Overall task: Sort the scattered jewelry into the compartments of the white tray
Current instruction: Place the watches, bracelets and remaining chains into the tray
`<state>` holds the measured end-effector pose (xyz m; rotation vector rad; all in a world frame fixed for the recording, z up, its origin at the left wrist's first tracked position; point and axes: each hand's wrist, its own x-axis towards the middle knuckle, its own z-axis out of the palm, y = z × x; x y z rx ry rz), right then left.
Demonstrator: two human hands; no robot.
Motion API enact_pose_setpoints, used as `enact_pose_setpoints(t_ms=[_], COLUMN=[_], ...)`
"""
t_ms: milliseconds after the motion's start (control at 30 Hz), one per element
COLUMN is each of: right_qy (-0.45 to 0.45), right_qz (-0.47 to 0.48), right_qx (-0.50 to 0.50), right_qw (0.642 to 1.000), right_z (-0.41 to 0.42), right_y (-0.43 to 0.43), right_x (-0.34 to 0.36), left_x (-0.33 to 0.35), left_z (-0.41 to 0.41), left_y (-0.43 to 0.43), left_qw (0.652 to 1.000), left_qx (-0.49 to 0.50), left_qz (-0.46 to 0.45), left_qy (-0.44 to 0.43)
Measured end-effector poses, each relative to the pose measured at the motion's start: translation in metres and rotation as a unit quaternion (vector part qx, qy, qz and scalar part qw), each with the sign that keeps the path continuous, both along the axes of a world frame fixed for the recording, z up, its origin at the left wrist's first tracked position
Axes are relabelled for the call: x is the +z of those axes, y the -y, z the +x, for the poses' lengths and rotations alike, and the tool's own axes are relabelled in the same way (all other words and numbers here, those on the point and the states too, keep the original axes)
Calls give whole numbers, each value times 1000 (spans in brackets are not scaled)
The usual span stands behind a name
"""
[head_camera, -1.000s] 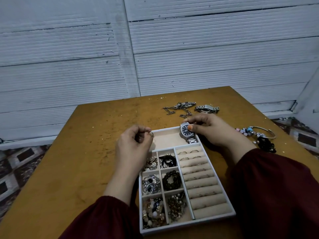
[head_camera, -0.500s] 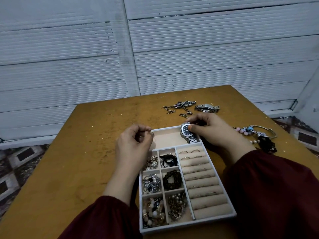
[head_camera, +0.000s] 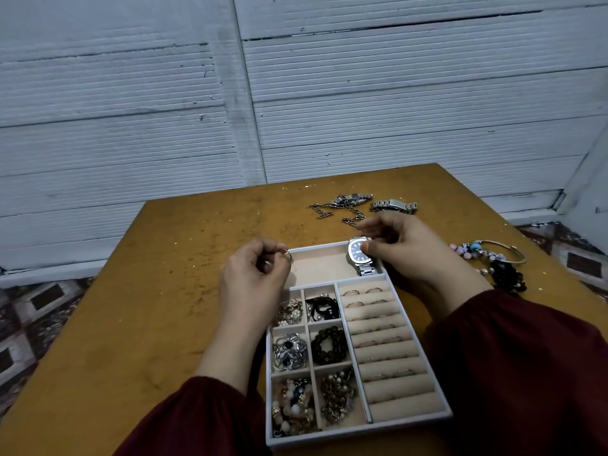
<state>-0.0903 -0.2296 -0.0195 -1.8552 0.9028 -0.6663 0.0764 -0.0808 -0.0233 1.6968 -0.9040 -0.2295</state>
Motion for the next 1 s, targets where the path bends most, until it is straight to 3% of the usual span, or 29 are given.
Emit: enact_pose_setpoints(t_ms=[800, 1000], right_qy=[87, 93], right_qz=[26, -19], right_qx=[-56, -111], right_qw=[994, 989], right_z=[0, -13], right_y=[-10, -23], right_x=[-2, 3], left_x=[-1, 3], left_z=[-1, -8], left_y=[-2, -9], left_qw=[1000, 1000], left_qx=[0, -11], left_qz=[-12, -18], left_qy=[6, 14])
